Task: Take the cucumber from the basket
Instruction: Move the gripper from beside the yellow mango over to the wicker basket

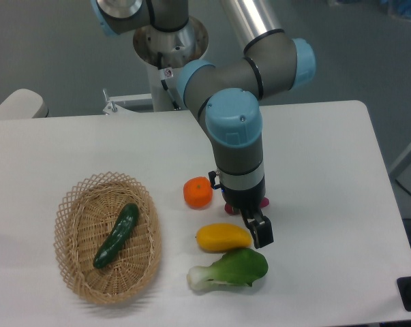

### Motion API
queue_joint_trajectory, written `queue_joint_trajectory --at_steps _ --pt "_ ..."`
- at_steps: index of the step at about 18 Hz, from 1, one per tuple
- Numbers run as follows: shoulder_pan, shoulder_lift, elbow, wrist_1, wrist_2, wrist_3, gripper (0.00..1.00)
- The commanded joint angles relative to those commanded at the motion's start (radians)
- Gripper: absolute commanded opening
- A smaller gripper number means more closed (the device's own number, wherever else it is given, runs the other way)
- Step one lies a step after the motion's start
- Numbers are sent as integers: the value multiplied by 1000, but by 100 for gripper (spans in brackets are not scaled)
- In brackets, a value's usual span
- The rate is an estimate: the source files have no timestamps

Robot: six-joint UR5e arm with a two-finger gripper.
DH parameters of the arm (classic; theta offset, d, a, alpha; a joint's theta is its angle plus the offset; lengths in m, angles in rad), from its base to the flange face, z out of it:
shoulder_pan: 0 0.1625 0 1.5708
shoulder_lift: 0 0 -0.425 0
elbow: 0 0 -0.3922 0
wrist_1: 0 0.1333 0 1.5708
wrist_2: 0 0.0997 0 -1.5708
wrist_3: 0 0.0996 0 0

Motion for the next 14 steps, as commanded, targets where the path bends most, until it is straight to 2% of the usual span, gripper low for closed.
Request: queue_joint_trajectory --at_steps 4,8,10,14 --pt "-3 2 5 -5 14 -3 100" --pt "-41 8 -1 -8 22 -14 100" --pt "-60 8 -8 -6 25 -92 100" --pt "-129 15 -20 -11 35 -344 100"
